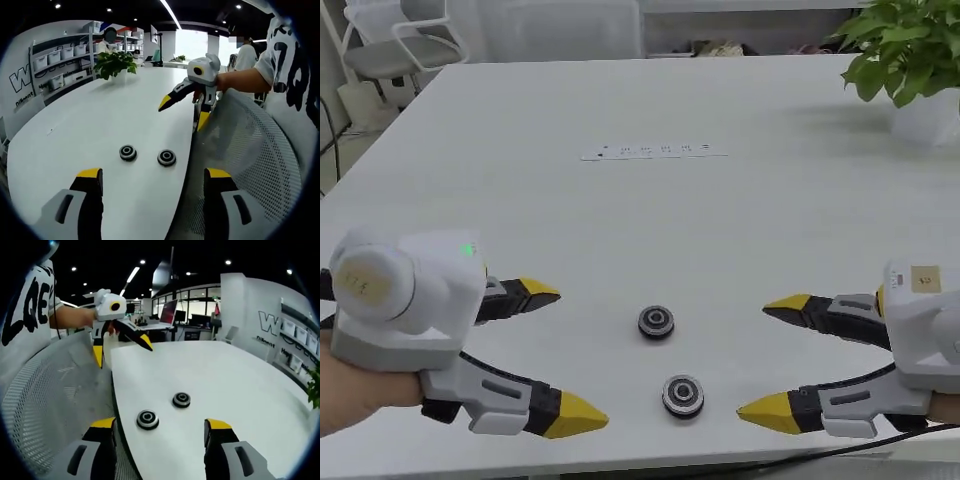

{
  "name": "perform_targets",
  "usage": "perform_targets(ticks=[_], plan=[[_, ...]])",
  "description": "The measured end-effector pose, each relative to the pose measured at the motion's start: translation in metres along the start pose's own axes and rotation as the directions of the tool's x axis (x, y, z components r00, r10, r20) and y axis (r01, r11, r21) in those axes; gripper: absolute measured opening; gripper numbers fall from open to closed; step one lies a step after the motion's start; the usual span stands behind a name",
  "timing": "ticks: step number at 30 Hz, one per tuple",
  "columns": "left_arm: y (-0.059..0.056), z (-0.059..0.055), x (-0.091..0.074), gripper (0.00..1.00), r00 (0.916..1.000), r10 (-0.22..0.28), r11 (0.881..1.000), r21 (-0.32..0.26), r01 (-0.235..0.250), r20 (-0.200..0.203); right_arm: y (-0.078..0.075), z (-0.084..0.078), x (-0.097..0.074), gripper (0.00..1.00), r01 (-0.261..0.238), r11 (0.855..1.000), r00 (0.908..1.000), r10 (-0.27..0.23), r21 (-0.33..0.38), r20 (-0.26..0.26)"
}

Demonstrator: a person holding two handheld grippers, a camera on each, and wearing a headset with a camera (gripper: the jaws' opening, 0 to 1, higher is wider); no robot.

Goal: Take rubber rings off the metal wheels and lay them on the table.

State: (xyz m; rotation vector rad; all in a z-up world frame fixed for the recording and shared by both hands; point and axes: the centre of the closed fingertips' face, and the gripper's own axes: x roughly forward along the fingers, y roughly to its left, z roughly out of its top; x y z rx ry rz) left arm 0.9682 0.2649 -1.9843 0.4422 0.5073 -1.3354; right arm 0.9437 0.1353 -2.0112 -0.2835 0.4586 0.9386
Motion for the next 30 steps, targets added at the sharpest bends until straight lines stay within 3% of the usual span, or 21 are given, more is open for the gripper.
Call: perform_targets(ticks=[16, 30], plan=[[-0.001, 0.002, 0.022, 0.71, 0.998, -0.058, 0.998, 0.015, 0.059, -0.024, -0.002, -0.002, 0.022, 0.61, -0.054, 0.999, 0.9985, 0.054, -0.004, -0.013], [-0.004, -0.006, 0.041, 0.59, 0.9903, -0.123, 0.992, 0.009, 0.124, -0.064, 0.002, -0.012, 0.034, 0.52, -0.09, 0.996, 0.9957, 0.09, 0.003, -0.02]])
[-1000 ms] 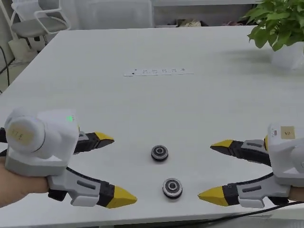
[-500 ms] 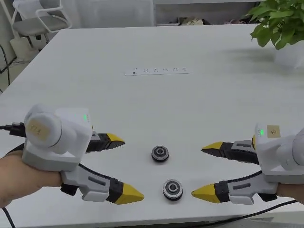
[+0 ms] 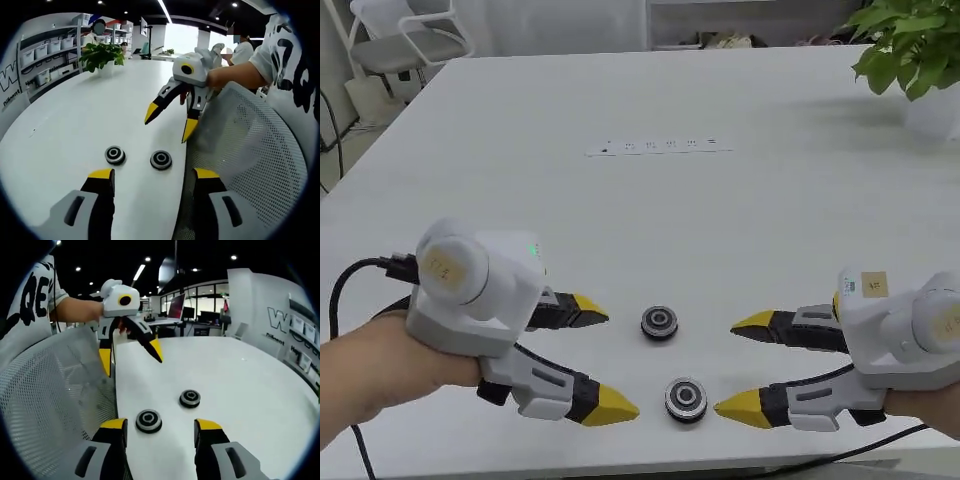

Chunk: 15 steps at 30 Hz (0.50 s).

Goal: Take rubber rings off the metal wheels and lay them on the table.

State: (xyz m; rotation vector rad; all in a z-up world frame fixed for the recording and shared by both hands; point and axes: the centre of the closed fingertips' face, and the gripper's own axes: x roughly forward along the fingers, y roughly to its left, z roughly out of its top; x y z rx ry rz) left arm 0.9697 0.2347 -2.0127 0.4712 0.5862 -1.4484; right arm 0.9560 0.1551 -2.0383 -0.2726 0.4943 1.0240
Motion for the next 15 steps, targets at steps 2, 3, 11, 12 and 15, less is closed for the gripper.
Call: perform_targets(ticks=[2, 3, 11, 12, 15], plan=[[-0.001, -0.001, 0.003, 0.58, 0.9999, -0.007, 1.0, 0.005, 0.007, -0.008, -0.001, 0.0, 0.001, 0.51, -0.002, 1.0, 1.0, 0.002, 0.015, 0.005], [-0.002, -0.001, 0.005, 0.58, 0.9999, -0.012, 1.0, 0.005, 0.012, -0.012, -0.001, 0.0, 0.002, 0.51, -0.003, 1.0, 1.0, 0.003, 0.022, 0.009], [-0.006, -0.003, 0.017, 0.53, 0.9987, -0.042, 0.999, 0.013, 0.042, -0.029, 0.002, -0.007, 0.006, 0.49, -0.019, 1.0, 0.9998, 0.019, 0.015, -0.01], [-0.006, -0.003, 0.02, 0.52, 0.9985, -0.045, 0.999, 0.015, 0.046, -0.029, 0.002, -0.008, 0.007, 0.49, -0.021, 1.0, 0.9997, 0.021, 0.016, -0.011], [-0.008, -0.003, 0.025, 0.5, 0.9979, -0.058, 0.998, 0.012, 0.059, -0.03, 0.003, -0.01, 0.008, 0.47, -0.025, 0.999, 0.9996, 0.025, 0.021, -0.013]])
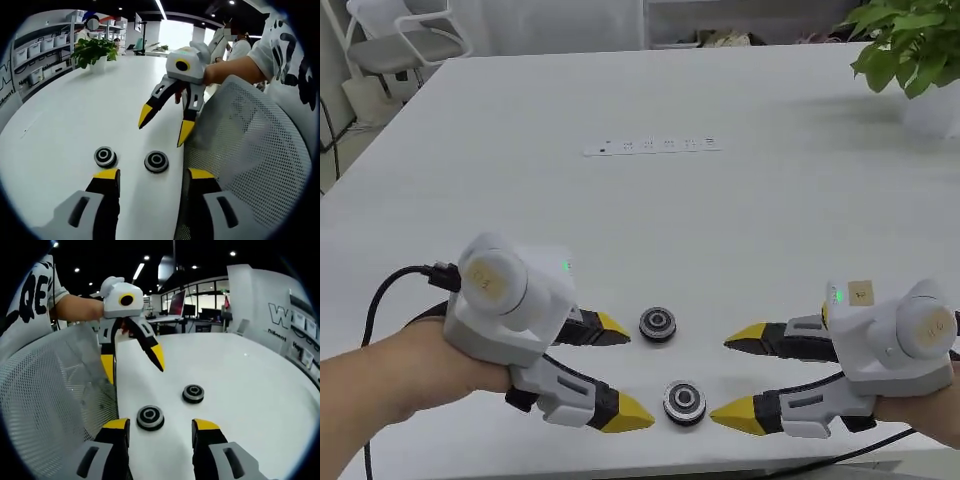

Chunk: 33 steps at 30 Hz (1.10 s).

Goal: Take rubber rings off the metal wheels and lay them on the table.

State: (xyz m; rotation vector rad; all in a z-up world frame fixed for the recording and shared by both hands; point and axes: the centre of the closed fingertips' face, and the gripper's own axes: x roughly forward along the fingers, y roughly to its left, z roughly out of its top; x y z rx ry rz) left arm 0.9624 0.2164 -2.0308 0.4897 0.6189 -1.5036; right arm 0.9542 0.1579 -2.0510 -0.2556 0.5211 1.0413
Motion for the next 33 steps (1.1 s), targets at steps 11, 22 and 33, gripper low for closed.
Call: perform_targets(ticks=[11, 22, 33], plan=[[-0.008, -0.002, 0.021, 0.4, 0.9988, -0.042, 0.999, 0.012, 0.042, -0.025, 0.001, -0.008, 0.004, 0.44, -0.008, 1.0, 0.9999, 0.008, 0.008, -0.01], [-0.013, -0.001, 0.036, 0.32, 0.9973, -0.066, 0.998, 0.02, 0.066, -0.034, 0.0, -0.012, 0.003, 0.43, -0.005, 1.0, 0.9998, 0.005, 0.017, -0.017], [-0.012, -0.005, 0.048, 0.24, 0.9966, -0.065, 0.998, 0.021, 0.066, -0.052, 0.001, -0.015, 0.003, 0.43, -0.005, 1.0, 0.9997, 0.006, 0.019, -0.022]])
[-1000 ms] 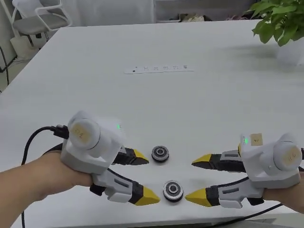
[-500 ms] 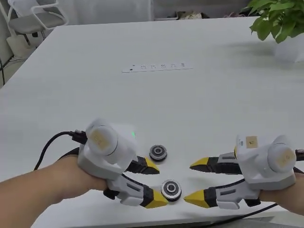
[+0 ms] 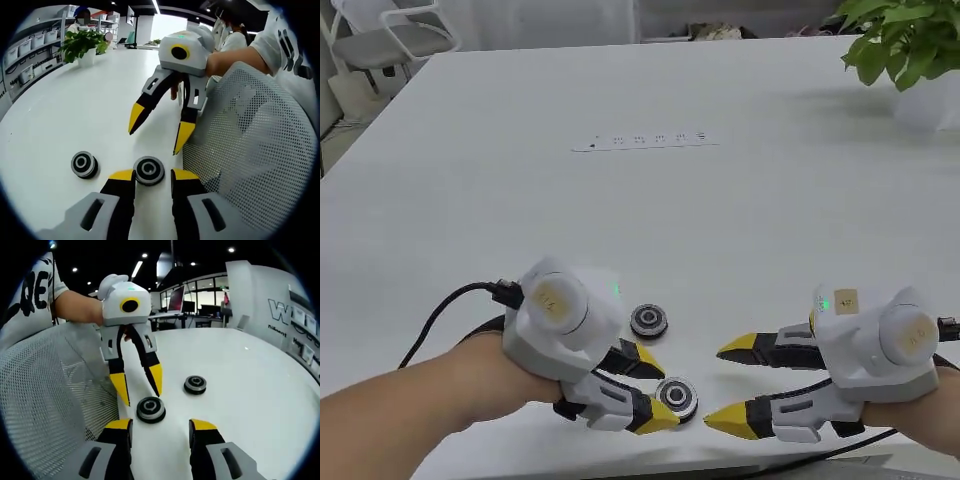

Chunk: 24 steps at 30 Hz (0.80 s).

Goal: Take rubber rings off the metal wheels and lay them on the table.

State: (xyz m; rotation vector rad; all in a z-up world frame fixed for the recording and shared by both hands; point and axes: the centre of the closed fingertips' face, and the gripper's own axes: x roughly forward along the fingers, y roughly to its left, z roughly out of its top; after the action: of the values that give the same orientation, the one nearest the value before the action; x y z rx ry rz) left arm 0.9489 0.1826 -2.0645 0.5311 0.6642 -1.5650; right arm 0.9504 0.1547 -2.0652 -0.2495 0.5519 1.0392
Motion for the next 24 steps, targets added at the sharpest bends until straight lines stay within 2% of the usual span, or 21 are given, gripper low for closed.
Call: perform_targets(ticks=[6, 9, 18, 24], plan=[[0.0015, 0.0007, 0.0032, 0.19, 1.0, 0.009, 1.0, 0.005, -0.009, 0.001, 0.0006, -0.0014, 0.0, 0.43, 0.0, 1.0, 1.0, 0.0, 0.002, -0.003], [0.0042, 0.0006, 0.0038, 0.15, 0.9996, 0.03, 0.999, 0.034, -0.03, -0.003, 0.0013, -0.0024, 0.0002, 0.43, -0.001, 1.0, 1.0, 0.001, 0.004, -0.004], [0.0046, 0.0015, 0.0063, 0.09, 0.9986, 0.051, 0.997, 0.051, -0.052, 0.009, 0.0018, -0.0052, 0.0019, 0.43, -0.003, 1.0, 1.0, 0.003, 0.011, -0.007], [0.0029, 0.0014, 0.0075, 0.08, 0.9974, 0.071, 0.991, 0.114, -0.072, 0.007, 0.0034, -0.0042, 0.0041, 0.42, -0.008, 1.0, 1.0, 0.008, 0.01, -0.005]])
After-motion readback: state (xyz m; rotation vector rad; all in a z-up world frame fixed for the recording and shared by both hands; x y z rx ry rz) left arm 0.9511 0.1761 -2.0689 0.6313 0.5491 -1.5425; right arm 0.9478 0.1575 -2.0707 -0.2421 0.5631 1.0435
